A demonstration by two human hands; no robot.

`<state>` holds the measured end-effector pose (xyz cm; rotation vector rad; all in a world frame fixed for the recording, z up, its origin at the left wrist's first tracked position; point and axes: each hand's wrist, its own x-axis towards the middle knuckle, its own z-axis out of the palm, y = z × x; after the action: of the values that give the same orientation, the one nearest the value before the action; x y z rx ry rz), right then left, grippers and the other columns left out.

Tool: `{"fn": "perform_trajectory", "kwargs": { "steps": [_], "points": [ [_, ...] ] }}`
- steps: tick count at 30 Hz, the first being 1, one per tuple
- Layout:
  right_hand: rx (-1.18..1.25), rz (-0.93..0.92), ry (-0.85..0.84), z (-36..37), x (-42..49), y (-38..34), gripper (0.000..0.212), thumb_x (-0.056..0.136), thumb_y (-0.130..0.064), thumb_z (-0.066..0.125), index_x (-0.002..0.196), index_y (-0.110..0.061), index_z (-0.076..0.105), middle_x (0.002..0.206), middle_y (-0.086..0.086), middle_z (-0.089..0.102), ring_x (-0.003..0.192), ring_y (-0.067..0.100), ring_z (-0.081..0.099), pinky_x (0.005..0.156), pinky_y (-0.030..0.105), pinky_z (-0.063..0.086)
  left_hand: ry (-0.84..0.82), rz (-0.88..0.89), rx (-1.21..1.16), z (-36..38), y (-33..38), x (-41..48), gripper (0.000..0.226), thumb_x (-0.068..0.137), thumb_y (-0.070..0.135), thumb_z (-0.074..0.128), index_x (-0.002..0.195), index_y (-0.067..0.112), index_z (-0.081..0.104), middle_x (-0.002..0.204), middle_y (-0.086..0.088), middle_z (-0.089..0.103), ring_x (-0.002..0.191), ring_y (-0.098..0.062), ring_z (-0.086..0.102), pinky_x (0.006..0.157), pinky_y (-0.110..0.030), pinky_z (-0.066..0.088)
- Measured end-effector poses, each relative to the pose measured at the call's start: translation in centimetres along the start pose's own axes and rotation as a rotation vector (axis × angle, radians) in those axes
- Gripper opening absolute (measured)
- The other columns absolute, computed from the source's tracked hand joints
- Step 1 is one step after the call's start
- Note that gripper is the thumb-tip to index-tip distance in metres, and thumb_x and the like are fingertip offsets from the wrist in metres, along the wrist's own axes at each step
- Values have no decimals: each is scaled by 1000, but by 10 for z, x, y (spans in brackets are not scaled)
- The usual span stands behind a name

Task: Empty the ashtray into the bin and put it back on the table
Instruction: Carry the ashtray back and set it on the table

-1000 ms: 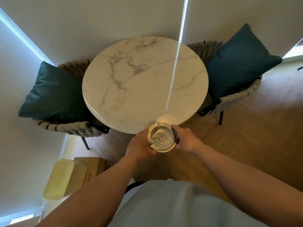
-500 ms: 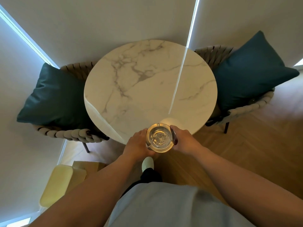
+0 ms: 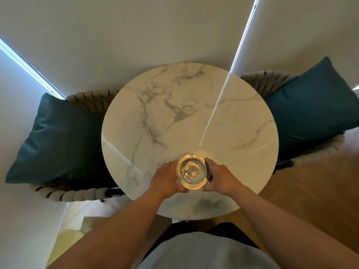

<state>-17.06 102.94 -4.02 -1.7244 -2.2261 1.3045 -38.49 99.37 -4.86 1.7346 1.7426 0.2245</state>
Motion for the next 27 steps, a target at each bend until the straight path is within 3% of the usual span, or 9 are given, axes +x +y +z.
{"fn": "perform_trajectory", "kwargs": {
  "steps": [4, 9, 21, 27],
  "points": [
    [24, 36, 7, -10, 32, 1, 92, 53, -29, 93, 131, -22, 44, 83, -7, 64, 72, 11, 62, 68, 33, 55, -27, -7, 17, -9, -4, 36, 94, 51, 52, 90, 130, 28, 46, 125, 3, 61, 110, -20, 57, 90, -40, 50],
    [34, 41, 10, -27, 77, 5, 99, 57, -29, 93, 138, -23, 37, 97, 3, 68, 84, 21, 66, 78, 41, 57, -14, -36, 80, -14, -8, 84, 95, 52, 50, 89, 132, 24, 45, 124, -1, 55, 114, -23, 51, 92, -39, 46],
    [43, 5, -6, -68, 178, 22, 93, 59, -20, 93, 136, -16, 42, 101, 12, 69, 90, 30, 67, 83, 43, 55, 15, -146, 149, -23, -11, 183, 94, 50, 54, 87, 127, 19, 47, 120, -6, 51, 114, -28, 46, 90, -39, 43],
    [-6, 18, -23, -69, 198, 23, 92, 57, -26, 90, 134, -16, 41, 101, 13, 67, 90, 31, 67, 82, 44, 56, -11, -171, 165, -25, -17, 201, 103, 50, 55, 87, 135, 18, 42, 122, -6, 51, 116, -27, 45, 93, -39, 42]
  ]
}}
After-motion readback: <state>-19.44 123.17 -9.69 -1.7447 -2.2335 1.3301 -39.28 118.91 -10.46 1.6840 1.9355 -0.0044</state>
